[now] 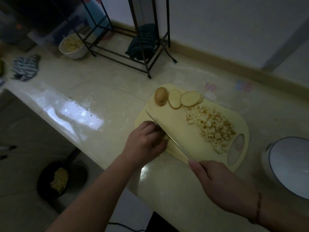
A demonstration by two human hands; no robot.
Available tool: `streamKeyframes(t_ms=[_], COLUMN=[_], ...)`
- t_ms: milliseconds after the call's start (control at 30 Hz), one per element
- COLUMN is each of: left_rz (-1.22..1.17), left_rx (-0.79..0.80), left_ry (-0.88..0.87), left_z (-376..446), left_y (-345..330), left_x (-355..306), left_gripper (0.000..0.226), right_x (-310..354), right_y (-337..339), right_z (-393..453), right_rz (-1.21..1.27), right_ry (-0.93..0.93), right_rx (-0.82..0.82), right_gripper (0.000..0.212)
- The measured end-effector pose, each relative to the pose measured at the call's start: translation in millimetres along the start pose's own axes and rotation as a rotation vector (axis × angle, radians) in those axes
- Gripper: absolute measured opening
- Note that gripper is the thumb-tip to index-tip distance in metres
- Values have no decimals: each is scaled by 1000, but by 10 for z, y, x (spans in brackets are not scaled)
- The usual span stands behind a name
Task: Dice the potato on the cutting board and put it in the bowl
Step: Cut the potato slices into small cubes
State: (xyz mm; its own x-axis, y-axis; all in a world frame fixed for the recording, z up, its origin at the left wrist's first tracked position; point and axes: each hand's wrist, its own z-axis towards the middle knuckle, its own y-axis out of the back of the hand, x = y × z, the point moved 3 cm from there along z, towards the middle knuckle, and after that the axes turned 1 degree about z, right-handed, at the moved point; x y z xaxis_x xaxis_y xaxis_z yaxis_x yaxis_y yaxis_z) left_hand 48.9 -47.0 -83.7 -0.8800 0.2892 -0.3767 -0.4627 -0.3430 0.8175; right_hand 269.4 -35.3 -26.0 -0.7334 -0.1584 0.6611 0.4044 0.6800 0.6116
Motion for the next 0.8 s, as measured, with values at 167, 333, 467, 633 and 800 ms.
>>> streamKeyframes(t_ms=[167, 333, 467, 633, 800], left_rz=[2, 15, 2, -19, -12], left_rx=[-12, -1, -6, -1, 10], left_ry=[-3, -51, -65, -29, -50], left_z=[4, 13, 33, 0, 21], left_y=[-7, 7, 33, 4, 23], left_x=[-6, 44, 27, 45, 11], left_gripper=[19, 22, 21, 19, 20], right_x=[128, 72, 23, -13, 40], right_y=[-36, 60, 141, 82, 16], right_z=[278, 300, 301, 261, 230], right_rz=[15, 46, 127, 282, 115], right_ry=[13, -19, -88, -157, -62], right_rx=[-12, -8, 47, 73, -21], right_gripper=[60, 61, 65, 64, 61])
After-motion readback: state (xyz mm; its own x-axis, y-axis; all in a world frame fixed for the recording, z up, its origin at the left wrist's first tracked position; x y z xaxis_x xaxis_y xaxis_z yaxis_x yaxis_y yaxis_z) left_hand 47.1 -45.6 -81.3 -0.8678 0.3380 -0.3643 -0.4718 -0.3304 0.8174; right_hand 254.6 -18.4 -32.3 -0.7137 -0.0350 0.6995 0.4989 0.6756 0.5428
